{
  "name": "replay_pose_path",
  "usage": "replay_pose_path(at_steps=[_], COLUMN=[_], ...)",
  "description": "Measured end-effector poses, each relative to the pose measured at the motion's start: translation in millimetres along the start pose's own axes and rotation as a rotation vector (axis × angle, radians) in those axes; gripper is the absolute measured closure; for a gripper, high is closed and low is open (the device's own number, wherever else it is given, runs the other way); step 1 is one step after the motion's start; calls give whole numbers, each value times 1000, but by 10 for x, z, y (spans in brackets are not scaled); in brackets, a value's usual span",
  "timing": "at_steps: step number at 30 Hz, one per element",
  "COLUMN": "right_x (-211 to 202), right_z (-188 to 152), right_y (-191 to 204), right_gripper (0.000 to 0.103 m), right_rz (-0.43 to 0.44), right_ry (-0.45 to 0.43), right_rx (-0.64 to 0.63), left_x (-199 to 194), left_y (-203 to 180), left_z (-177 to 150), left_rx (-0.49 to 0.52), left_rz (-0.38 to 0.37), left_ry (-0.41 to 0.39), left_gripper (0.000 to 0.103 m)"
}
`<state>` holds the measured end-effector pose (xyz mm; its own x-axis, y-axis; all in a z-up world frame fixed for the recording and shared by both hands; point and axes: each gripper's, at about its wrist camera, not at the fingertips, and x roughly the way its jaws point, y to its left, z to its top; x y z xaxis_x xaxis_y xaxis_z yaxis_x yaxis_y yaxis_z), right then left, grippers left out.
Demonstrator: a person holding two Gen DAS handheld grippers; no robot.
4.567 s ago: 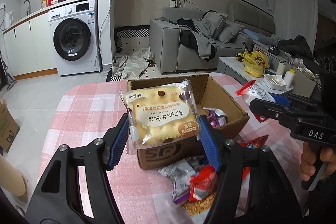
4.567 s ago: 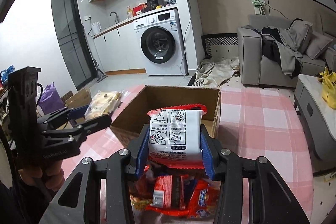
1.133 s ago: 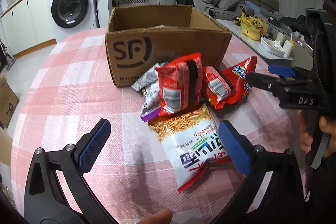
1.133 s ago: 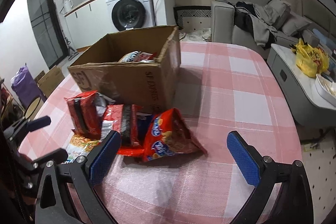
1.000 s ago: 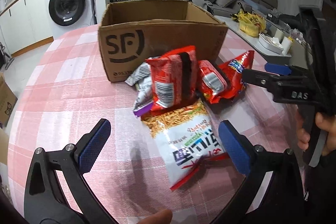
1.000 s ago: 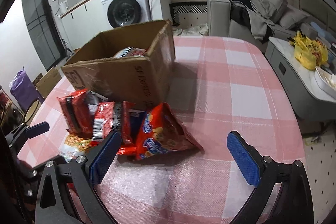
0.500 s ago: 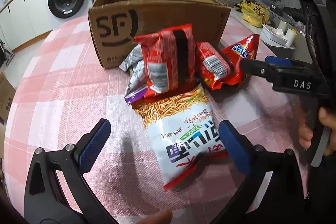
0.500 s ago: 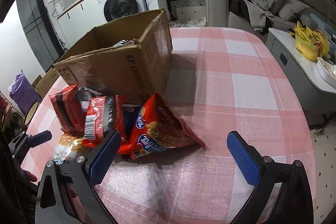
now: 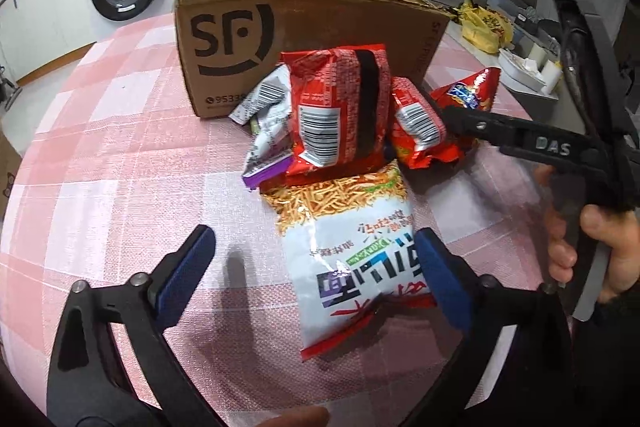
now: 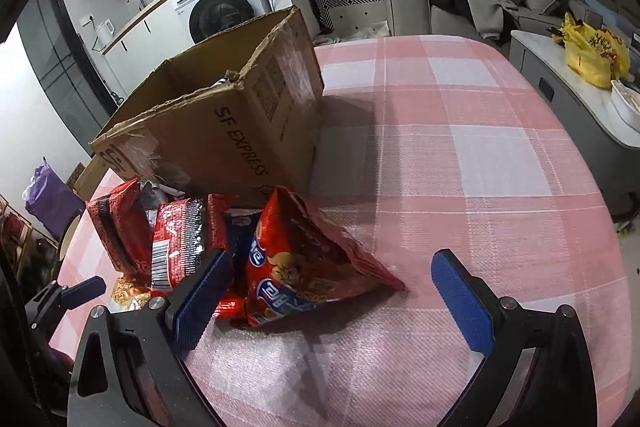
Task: Organize snacks
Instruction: 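Grasp the white noodle bag with the left gripper while the right grasps the red blue-logo chip bag, then lift both held bags and carry them over the cardboard box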
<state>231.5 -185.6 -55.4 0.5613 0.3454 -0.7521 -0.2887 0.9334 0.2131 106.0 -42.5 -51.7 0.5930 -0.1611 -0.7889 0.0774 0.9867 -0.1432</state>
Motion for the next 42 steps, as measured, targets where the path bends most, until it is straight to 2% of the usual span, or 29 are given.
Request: replay_pose_path(at_steps=[1, 3, 8, 10, 12, 14, 19, 28, 42], right_x=[19, 47, 55, 53, 41, 14, -69, -336, -750], right_z=[1, -12, -32, -40, -54, -71, -111, -198, -133], right_y=[24, 55, 64, 57, 54, 64, 23, -88, -159], right_gripper=[12, 17, 24, 29, 33, 41, 46, 53, 53], right_rz=[1, -6, -3, -5, 0, 16, 33, 54, 103], right_ry=[3, 11, 5, 1, -3, -6, -8, -65, -182], right_rx=[-9, -24, -38, -47, -52, -58, -55, -30, 14], left_x=[-16, -19, -24, -30, -56, -85, -171, -368, -769], left_y=[19, 5, -75, -93, -93, -95, -38, -78, 110], left_z=[-10, -14, -30, -27, -70, -83, -103, -133, -79], left_rx=[3, 16, 44, 47, 60, 78, 96, 113, 99], left_rz=[-14, -36, -85, -92, -102, -104, -116, -154, -169], left_ry=[2, 3, -1, -7, -18, -25, -37, -64, -140], left_gripper=[16, 23, 37, 44, 49, 53, 62, 65, 65])
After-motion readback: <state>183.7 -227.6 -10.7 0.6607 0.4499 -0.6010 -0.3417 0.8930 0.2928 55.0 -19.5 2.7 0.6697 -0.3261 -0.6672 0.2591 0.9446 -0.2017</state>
